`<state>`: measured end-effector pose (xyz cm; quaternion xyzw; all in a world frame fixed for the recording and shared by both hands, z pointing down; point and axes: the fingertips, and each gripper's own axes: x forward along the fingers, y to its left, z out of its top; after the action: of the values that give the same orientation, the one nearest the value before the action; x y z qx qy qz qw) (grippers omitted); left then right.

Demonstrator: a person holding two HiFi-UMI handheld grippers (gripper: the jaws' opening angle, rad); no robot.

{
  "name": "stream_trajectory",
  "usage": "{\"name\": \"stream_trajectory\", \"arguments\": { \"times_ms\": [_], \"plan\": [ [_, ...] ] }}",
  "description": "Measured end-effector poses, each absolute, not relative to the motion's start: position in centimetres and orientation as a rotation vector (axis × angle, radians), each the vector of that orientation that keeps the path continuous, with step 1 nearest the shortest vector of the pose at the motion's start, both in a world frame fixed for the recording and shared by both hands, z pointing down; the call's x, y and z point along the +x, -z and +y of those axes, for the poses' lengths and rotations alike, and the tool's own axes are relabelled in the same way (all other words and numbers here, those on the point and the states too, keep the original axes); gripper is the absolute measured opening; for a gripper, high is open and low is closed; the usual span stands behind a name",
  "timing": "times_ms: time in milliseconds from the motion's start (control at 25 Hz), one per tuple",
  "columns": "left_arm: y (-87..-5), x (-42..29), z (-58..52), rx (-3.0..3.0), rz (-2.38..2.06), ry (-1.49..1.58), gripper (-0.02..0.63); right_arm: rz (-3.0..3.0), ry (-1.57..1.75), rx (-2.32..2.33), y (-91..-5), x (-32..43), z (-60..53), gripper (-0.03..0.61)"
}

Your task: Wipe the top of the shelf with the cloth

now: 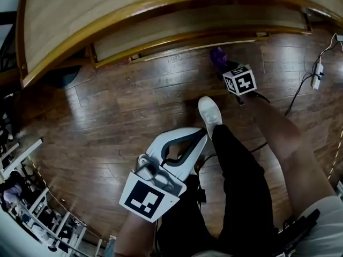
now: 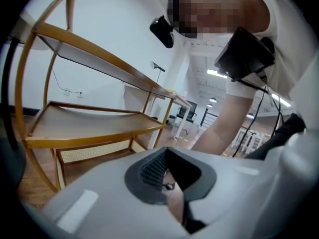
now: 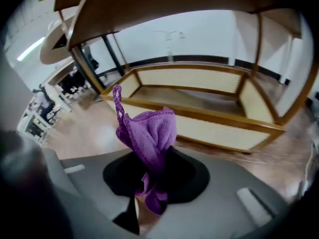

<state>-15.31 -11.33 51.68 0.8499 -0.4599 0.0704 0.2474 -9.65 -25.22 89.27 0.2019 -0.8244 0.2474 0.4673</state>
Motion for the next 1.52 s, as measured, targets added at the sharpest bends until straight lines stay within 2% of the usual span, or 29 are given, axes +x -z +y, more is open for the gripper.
{"name": "stream_trajectory", "arguments": {
  "times_ms": [160,280,400,520,840,1320,1520],
  "plan": [
    [-52.5,-17.8,-8.3,2.275,-1.309,-0.21,0.018,-2.09,-0.567,0.155,-90.3,-22.8,-15.4,0.101],
    [-53.5,-20.2,-6.3,2.221,-1.393,-0.198,0.018,-2.104,-0.515,0.054,-91.6,-30.7,-12.4,0.101],
    [-54.8,-21.8,-4.2,2.18,-1.443,-0.198,0.018,-2.163,-0.485,0.057,-91.9,-36.4,-11.8,0.101],
    [-56.0,-22.7,-3.3,2.168,-1.466,-0.206,0.018,-2.198,-0.437,0.107,-92.0,-38.3,-13.4,0.101],
    [-56.0,-20.9,-6.1,2.257,-1.39,-0.209,0.018,-2.029,-0.411,0.3,-94.7,-28.7,-20.6,0.101],
    [-55.8,-14.2,-10.9,2.374,-1.134,-0.256,0.018,-1.75,-0.485,0.707,-95.9,-2.0,-34.8,0.101],
    [-56.1,-12.8,-11.9,2.38,-1.079,-0.294,0.018,-1.649,-0.452,0.813,-95.0,6.8,-39.4,0.101]
  ]
}}
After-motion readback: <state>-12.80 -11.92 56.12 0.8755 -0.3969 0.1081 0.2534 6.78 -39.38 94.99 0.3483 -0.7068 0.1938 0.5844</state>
